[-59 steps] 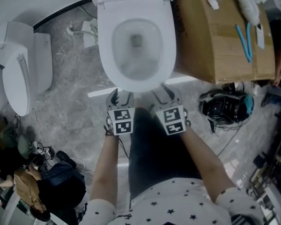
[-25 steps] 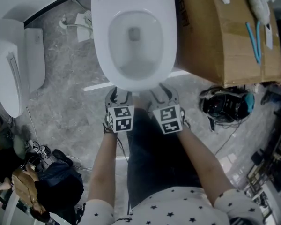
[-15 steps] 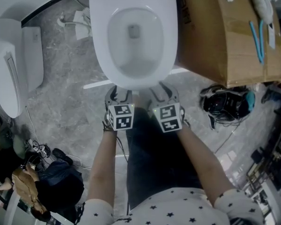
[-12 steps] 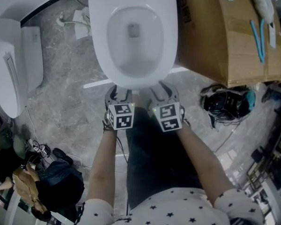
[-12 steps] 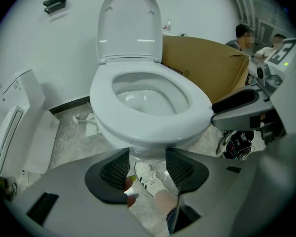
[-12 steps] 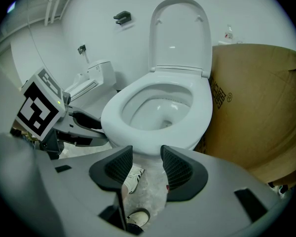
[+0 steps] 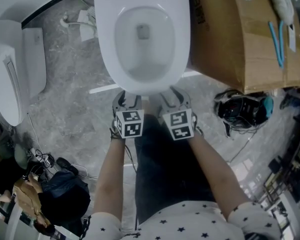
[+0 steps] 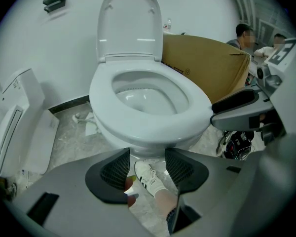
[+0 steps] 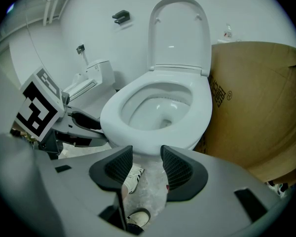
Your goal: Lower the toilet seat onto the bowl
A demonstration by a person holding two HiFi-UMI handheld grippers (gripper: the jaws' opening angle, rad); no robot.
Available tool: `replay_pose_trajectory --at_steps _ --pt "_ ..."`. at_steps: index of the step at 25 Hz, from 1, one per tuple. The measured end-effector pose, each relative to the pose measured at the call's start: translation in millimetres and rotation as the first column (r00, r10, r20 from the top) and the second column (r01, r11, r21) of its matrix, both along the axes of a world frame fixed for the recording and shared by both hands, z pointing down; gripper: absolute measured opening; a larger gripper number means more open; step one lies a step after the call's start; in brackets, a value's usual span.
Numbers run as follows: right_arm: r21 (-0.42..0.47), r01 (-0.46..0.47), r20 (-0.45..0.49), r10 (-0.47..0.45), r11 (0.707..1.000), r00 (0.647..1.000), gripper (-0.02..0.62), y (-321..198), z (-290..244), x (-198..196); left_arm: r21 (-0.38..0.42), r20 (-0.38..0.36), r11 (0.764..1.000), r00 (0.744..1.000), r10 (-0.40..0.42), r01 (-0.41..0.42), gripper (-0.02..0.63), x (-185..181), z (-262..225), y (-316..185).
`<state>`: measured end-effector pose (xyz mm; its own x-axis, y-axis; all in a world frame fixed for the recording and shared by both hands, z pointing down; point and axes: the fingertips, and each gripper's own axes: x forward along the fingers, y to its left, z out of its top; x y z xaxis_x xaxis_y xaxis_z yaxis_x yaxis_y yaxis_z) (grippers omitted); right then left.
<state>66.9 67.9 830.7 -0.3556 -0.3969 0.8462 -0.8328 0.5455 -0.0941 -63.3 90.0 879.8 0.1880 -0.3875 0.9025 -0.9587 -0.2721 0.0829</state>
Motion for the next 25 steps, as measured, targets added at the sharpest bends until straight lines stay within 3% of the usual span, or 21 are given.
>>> replay_pose_trajectory --at_steps 10,16,20,25 --pt "-0.026 0.006 -0.001 -0.006 1.0 1.0 0.202 -2 -3 -1 -0.028 -0.022 0.999 1.0 0.019 -0.019 0.227 -3 -1 3" --pt "-0.007 0.001 0.002 -0.001 1.0 1.0 0.202 -14 -16 -1 -0.004 -0.058 1.0 0.998 -0.03 0.03 0.227 -6 -15 1" --pt "0.007 0.007 0.005 -0.007 1.0 1.0 0.194 -17 -28 -2 0.019 -0.073 0.997 0.995 -0.067 0.068 0.198 -7 -32 -5" --pt "0.053 -0.009 0.016 0.008 0.999 1.0 0.127 -27 -53 -3 0.063 -0.065 0.993 0.993 -0.097 0.101 0.138 -14 -58 -20"
